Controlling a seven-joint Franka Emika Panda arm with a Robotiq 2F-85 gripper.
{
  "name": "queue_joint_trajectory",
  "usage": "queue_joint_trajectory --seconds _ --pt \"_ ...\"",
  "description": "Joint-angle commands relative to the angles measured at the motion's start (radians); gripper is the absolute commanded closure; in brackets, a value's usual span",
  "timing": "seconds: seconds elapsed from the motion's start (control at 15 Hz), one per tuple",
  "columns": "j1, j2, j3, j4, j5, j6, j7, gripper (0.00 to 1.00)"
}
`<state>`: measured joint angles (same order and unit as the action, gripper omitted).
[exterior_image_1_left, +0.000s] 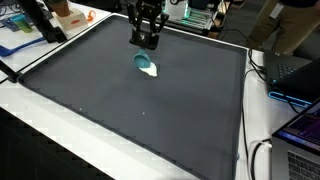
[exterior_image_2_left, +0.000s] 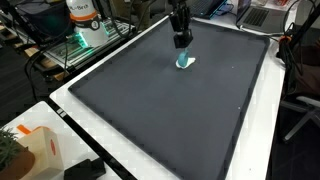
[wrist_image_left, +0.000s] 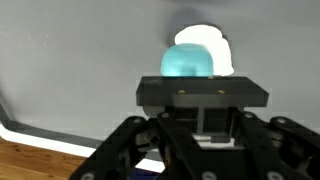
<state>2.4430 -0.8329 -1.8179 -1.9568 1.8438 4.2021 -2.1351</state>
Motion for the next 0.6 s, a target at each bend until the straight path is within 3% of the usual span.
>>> queue_joint_trajectory --seconds 0.0,0.27,0.33,0.4,0.53 --pt "-0.014 -0.111 -0.057 0.037 -0.004 0.036 0.051 0.78" --pt "-0.149 -0.051 0.16 0.006 0.139 0.048 0.072 0.78" --pt "-0.185 -0.022 0.228 -0.056 0.169 0.058 0.066 0.78" --pt "-0.207 0.052 0.249 -0.115 0.252 0.017 0.028 0.78" --pt "-0.236 0.119 0.327 -0.205 0.275 0.018 0.019 0.78"
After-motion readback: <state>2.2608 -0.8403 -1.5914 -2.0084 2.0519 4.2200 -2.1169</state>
